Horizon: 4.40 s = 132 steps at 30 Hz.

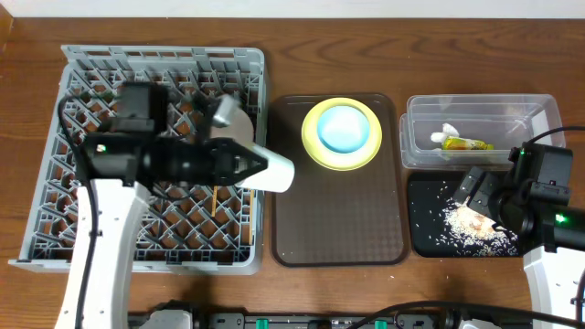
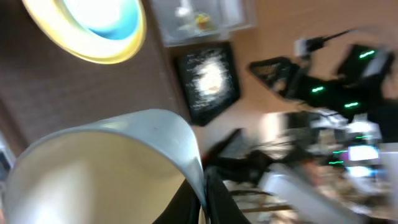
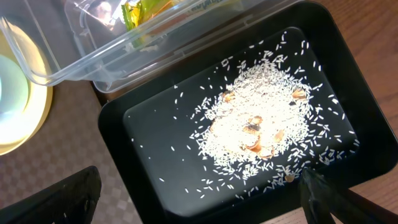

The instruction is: Sort waste into correct bins and load items into the dishwasher

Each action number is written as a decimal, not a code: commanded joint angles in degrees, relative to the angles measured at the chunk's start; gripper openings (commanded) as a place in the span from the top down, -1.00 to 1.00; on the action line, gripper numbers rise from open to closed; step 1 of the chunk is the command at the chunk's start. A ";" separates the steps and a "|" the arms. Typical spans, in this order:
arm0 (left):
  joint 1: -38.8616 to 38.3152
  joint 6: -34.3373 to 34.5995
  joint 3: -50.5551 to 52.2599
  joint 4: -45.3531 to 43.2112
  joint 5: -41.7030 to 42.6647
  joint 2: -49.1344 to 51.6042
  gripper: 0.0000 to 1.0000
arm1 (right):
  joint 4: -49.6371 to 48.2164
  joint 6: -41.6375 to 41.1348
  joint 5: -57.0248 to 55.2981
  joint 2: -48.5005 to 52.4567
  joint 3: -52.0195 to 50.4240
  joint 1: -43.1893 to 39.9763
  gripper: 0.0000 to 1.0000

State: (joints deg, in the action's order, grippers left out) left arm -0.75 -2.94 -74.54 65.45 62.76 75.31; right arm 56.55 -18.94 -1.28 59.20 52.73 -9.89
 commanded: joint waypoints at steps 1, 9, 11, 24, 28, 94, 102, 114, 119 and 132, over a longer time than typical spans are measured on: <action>7.02 -5.01 4.79 0.11 15.67 0.72 0.85 | 0.07 -0.31 -0.20 -0.26 0.50 -0.44 -0.99; 16.15 -8.68 15.61 0.07 16.33 4.68 0.85 | 0.07 -0.28 -0.20 -0.26 0.50 -0.44 -0.99; 17.53 -10.54 17.46 0.04 16.37 6.64 0.85 | 0.07 -0.31 -0.20 -0.26 0.50 -0.44 -0.99; 24.63 -18.05 19.91 -1.97 14.71 21.94 0.85 | 0.07 -0.31 -0.20 -0.26 0.50 -0.44 -0.98; 25.86 -18.08 19.91 -3.15 12.76 25.75 0.84 | 0.07 -0.31 -0.20 -0.26 0.50 -0.44 -0.99; 22.27 5.92 11.17 -0.79 -24.00 1.77 0.84 | 0.07 -0.31 -0.20 -0.26 0.50 -0.44 -0.98; 22.14 1.01 11.50 2.19 -12.94 1.77 0.83 | 0.07 -0.31 -0.20 -0.26 0.50 -0.44 -0.99; 22.21 0.24 18.05 -3.56 -18.36 1.81 0.84 | 0.07 -0.31 -0.20 -0.26 0.50 -0.44 -0.99; 22.21 4.00 18.01 -6.91 -26.86 1.79 0.81 | 0.07 -0.31 -0.20 -0.26 0.50 -0.44 -0.98; 21.11 8.74 13.51 -5.68 -25.75 -3.34 0.82 | 0.04 -0.31 -0.20 -0.26 0.50 -0.44 -0.98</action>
State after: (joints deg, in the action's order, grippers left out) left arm 21.34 4.32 -59.05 59.29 36.88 75.05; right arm 56.58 -18.94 -1.28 59.18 52.73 -9.89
